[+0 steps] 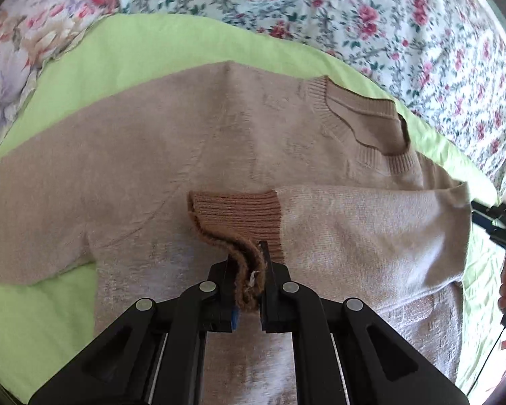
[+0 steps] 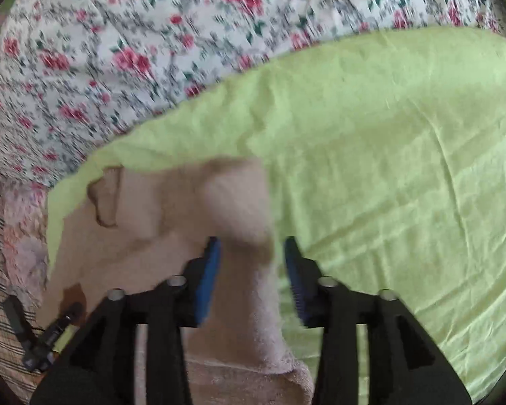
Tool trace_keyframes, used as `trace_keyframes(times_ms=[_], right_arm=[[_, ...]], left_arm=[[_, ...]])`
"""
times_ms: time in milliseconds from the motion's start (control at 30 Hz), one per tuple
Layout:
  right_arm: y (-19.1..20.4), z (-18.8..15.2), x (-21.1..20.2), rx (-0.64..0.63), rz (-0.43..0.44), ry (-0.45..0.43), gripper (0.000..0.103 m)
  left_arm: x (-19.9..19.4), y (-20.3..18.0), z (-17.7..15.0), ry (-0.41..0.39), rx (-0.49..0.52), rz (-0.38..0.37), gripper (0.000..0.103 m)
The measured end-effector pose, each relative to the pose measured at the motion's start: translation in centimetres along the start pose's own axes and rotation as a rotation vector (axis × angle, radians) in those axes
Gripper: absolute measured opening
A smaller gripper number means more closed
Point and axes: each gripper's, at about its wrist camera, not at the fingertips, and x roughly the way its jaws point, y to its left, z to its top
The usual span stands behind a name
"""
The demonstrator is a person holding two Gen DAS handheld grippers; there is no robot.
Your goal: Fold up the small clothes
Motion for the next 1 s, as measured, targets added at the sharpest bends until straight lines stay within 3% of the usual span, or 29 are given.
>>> trace_keyframes(times_ms=[33,100,200,267,300,400,500,567,667,700,733,800,867,1000], right_arm=[[0.6,0.3,-0.2,-0.016,0.0,-0.014,0.07],[2.2,1.5,1.0,-0.074,-0.039,-0.014,0.072],[3.3,2.7,5.9,-0.178,-0.212,0.118,0.072],[2.2,2.8,8.0,-0.203,-0.302,0.144,0.05],[1.3,3.1,8.0,-0.175,-0.309,0.13,0.048],[-0.9,3.2,5.7,-0.022,-0.177,0.06,0.051],[-0.5,1.5,3.1,-0.028,-0.069,0.02,0.056],[-0.1,-0.5,2.4,-0.035,-0.035,0.03,0.067],[0.2,-3.1,4.1,-0.072,-0.02,0.119,0.068],[0.3,-3.5,5.0,-0.101,-0.026,0.145,0.055],[0.0,-3.5,5.6,-0.122,-0.035,0.169,0.006],[-1.2,-2.1,5.1,-0.098,-0.061,0.136,0.008],[-2.3,-0.9,4.4,-0.119,-0.14,0.094,0.008],[-4.5,-0.1,4.4,-0.081,-0.194,0.119,0.005]], left_arm=[[-0.1,0.2,0.0,-0.001,-0.001,-0.002,0.007],[-0.3,0.4,0.1,-0.004,0.004,-0.004,0.007],[-0.5,0.2,0.3,-0.005,0.018,-0.004,0.007],[-0.9,0.2,0.6,-0.013,0.025,0.008,0.007],[-1.3,0.5,0.8,-0.027,0.017,0.017,0.007],[-1.8,2.4,1.3,-0.034,-0.038,0.016,0.007],[-1.3,3.4,1.2,-0.014,-0.06,0.022,0.007],[-1.3,3.5,0.9,-0.011,-0.077,0.013,0.007],[-1.0,3.0,0.4,0.007,-0.075,0.01,0.007],[-0.8,2.7,0.3,0.014,-0.074,0.01,0.007],[-0.7,2.5,0.2,0.022,-0.072,0.01,0.007],[-0.8,1.7,0.1,0.029,-0.065,-0.01,0.007],[-0.9,0.6,0.0,0.032,-0.051,-0.04,0.008],[0.4,-1.0,-0.7,0.061,-0.011,0.0,0.007]])
